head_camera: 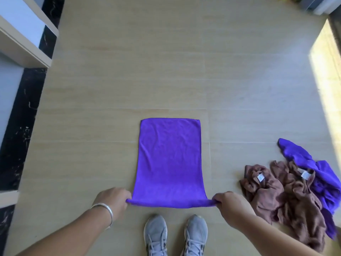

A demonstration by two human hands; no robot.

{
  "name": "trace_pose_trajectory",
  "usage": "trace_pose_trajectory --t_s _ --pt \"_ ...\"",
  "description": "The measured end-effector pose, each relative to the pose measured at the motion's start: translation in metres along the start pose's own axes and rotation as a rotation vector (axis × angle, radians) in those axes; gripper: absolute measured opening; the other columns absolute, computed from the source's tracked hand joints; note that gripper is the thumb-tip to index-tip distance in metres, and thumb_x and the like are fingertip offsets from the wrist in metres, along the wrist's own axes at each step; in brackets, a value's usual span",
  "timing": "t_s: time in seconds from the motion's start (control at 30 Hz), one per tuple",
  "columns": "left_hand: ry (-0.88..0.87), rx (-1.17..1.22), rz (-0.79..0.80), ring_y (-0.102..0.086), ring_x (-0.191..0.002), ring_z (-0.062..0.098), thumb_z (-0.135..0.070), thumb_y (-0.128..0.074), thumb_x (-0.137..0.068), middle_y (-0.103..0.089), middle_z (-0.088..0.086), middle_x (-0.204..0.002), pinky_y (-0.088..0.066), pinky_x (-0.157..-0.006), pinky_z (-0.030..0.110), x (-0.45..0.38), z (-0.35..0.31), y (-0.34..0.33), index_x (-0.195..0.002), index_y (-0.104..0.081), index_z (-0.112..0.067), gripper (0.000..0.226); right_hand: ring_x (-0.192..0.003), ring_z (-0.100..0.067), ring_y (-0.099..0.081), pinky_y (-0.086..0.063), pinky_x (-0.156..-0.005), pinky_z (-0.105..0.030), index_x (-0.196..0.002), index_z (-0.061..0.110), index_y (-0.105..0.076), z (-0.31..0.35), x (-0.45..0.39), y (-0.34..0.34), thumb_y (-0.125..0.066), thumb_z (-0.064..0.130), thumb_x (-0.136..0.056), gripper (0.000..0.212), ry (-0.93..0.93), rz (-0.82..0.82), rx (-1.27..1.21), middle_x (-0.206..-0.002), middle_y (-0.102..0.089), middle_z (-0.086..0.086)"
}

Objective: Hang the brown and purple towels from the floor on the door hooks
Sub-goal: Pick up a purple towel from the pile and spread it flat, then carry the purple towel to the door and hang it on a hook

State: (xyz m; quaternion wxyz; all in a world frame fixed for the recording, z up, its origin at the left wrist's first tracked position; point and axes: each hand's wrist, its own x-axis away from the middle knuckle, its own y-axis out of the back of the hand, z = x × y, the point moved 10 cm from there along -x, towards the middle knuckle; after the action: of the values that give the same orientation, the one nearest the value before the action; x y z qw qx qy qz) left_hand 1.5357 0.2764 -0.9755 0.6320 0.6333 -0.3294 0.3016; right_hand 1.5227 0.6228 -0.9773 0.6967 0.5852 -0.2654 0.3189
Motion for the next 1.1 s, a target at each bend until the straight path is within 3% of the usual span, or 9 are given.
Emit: trace_pose_trajectory --t_s 0.13,0.3,0.4,0.5,0.63,0.8,0.97,1.1 --pt "0.075 0.133 -0.059 -0.064 -0.094 0.016 -0.039 -0.058 -0.086 -0.068 -0.01 -0.096 -0.042 -0.068 0.023 -0.033 0.017 0.02 -0.09 -0.068 -0.034 0.012 -0.085 -0.026 -0.062 -0.039 -0.062 -0.029 -0.095 0.031 -0.066 0.0 -0.042 0.025 -0.049 0.023 -0.085 0.021 -0.033 -0.053 0.012 -0.091 -0.067 -0.002" --pt "0.105 0.176 -0.194 -0.064 -0.091 0.021 -0.034 -0.061 -0.087 -0.071 -0.005 -0.094 -0.05 -0.074 0.027 -0.112 0.041 0.085 -0.091 -0.072 -0.03 0.012 -0.092 -0.029 -0.063 -0.041 -0.067 -0.028 -0.1 0.031 -0.069 0.008 -0.124 0.092 -0.052 0.024 -0.089 0.021 -0.08 -0.204 -0.06 -0.1 -0.071 -0.004" --pt "0.152 0.22 -0.368 -0.063 -0.103 0.027 -0.029 -0.057 -0.09 -0.069 0.003 -0.111 -0.051 -0.085 0.033 -0.166 0.057 0.135 -0.106 -0.07 -0.028 0.021 -0.104 -0.029 -0.061 -0.044 -0.077 -0.03 -0.114 0.029 -0.065 0.006 -0.182 0.134 -0.05 0.018 -0.09 0.03 -0.159 -0.345 -0.15 -0.112 -0.068 -0.006" --pt "0.25 0.27 -0.516 -0.056 -0.116 0.029 -0.028 -0.054 -0.091 -0.06 0.003 -0.13 -0.046 -0.089 0.037 -0.2 0.069 0.154 -0.128 -0.057 -0.025 0.038 -0.116 -0.026 -0.054 -0.043 -0.088 -0.032 -0.128 0.025 -0.055 0.005 -0.223 0.149 -0.048 0.008 -0.085 0.047 -0.192 -0.435 -0.211 -0.122 -0.062 -0.003" --pt "0.219 0.198 -0.468 -0.053 -0.115 0.029 -0.026 -0.053 -0.09 -0.055 0.004 -0.129 -0.047 -0.086 0.039 -0.216 0.049 0.099 -0.128 -0.054 -0.023 0.038 -0.116 -0.025 -0.051 -0.041 -0.084 -0.032 -0.134 0.027 -0.048 0.022 -0.244 0.085 -0.047 0.01 -0.085 0.052 -0.121 -0.277 -0.084 -0.125 -0.055 -0.003" --pt "0.031 0.034 -0.303 -0.041 -0.131 0.023 -0.034 -0.055 -0.09 -0.043 0.0 -0.143 -0.037 -0.102 0.036 -0.212 0.01 -0.024 -0.142 -0.041 -0.02 0.055 -0.129 -0.023 -0.039 -0.034 -0.1 -0.034 -0.137 0.026 -0.041 0.029 -0.232 -0.035 -0.054 0.024 -0.087 0.051 0.054 -0.092 0.176 -0.138 -0.044 -0.003" --pt "-0.144 -0.156 -0.195 -0.01 -0.148 0.017 -0.047 -0.048 -0.094 -0.011 0.003 -0.161 -0.012 -0.118 0.033 -0.206 -0.026 -0.126 -0.154 -0.012 -0.016 0.076 -0.148 -0.024 -0.001 -0.017 -0.118 -0.039 -0.154 0.021 -0.005 0.02 -0.216 -0.133 -0.061 0.054 -0.085 0.095 0.182 0.055 0.377 -0.161 -0.001 -0.007" --pt "-0.202 -0.16 -0.183 0.004 -0.149 0.019 -0.047 -0.054 -0.091 0.01 0.003 -0.161 -0.006 -0.12 0.036 -0.209 -0.043 -0.173 -0.154 0.003 -0.019 0.089 -0.148 -0.026 0.009 -0.012 -0.118 -0.044 -0.152 0.019 0.014 0.007 -0.213 -0.18 -0.061 0.063 -0.081 0.112 0.182 0.052 0.489 -0.16 0.019 -0.008"
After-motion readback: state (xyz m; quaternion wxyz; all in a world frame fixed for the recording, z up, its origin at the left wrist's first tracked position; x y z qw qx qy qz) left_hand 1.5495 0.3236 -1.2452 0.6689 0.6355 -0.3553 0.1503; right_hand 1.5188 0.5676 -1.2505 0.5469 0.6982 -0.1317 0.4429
